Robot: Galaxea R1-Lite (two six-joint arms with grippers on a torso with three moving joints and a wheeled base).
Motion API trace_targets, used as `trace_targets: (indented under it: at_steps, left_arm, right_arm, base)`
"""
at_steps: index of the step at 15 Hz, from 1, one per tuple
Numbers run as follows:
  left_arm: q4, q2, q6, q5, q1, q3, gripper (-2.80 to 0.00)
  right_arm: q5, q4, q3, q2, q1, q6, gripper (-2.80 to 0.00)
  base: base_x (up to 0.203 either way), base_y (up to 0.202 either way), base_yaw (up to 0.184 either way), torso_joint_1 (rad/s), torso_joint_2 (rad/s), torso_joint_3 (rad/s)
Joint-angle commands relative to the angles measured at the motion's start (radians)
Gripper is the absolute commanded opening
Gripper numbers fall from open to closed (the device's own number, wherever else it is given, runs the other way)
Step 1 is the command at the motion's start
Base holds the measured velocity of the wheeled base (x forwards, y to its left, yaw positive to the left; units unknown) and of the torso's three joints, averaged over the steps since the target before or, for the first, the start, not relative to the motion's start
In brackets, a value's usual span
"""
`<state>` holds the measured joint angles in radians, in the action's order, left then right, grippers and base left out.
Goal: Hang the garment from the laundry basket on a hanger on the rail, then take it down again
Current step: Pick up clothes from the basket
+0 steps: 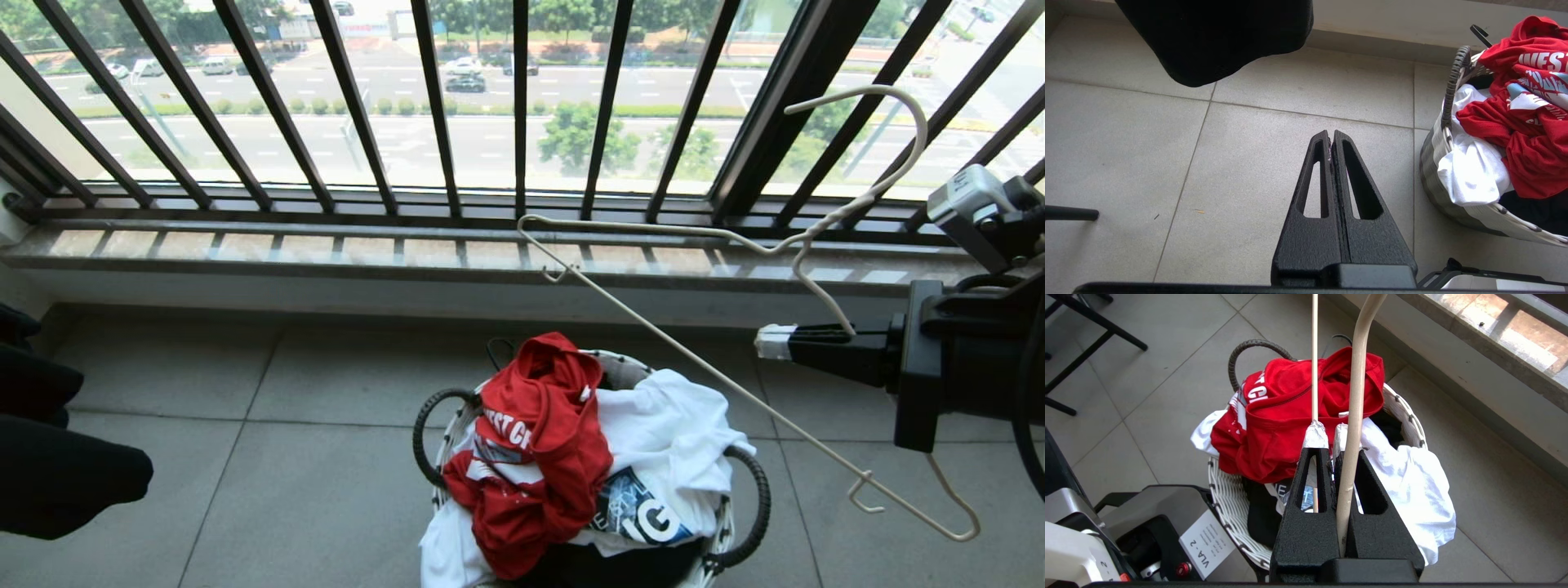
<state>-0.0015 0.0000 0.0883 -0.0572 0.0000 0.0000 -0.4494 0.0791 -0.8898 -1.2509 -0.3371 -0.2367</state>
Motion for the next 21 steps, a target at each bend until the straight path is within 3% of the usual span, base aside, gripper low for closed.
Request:
trace_targets:
  at_steps: [1,8,12,14,17,18,21]
  left_arm:
    - [0.0,0.0,0.001,-0.001,0.0,0.0,-2.8]
    - [-0.004,0.0,-0.004,-0.001,0.0,-0.003,-2.8]
    - [0.056,0.128,0.005,0.038,0.0,-0.244,-2.8]
    - [0.11,0.31,0.006,0.103,0.0,-0.357,-2.8]
    - [0.227,0.65,0.006,0.258,-0.01,-0.575,-2.8]
    - [0.262,0.771,0.015,0.301,-0.033,-0.661,-2.8]
    - [0.324,1.111,0.134,0.368,-0.179,-0.92,-2.8]
  right_arm:
    - [-0.003,0.001,-0.008,-0.006,0.0,0.012,-2.8]
    - [0.0,0.001,-0.021,-0.004,0.005,0.014,-2.8]
    - [0.0,0.001,-0.027,0.027,0.022,0.017,-2.8]
    - [0.0,0.001,-0.03,0.062,0.03,0.032,-2.8]
    - [0.0,0.001,-0.036,0.082,0.042,0.036,-2.8]
    - [0.0,0.001,-0.044,0.084,0.059,0.037,-2.8]
    - [-0.002,0.001,-0.084,0.083,0.12,0.104,-2.8]
  base:
    - [0.0,0.0,0.0,0.0,0.0,0.0]
    - [0.0,0.0,0.0,0.0,0.0,0.0]
    - [0.0,0.0,0.0,0.0,0.0,0.0]
    - [0.0,0.0,0.0,0.0,0.0,0.0]
    - [0.0,0.0,0.0,0.0,0.0,0.0]
    - [0.0,0.0,0.0,0.0,0.0,0.0]
    - [0.0,0.0,0.0,0.0,0.0,0.0]
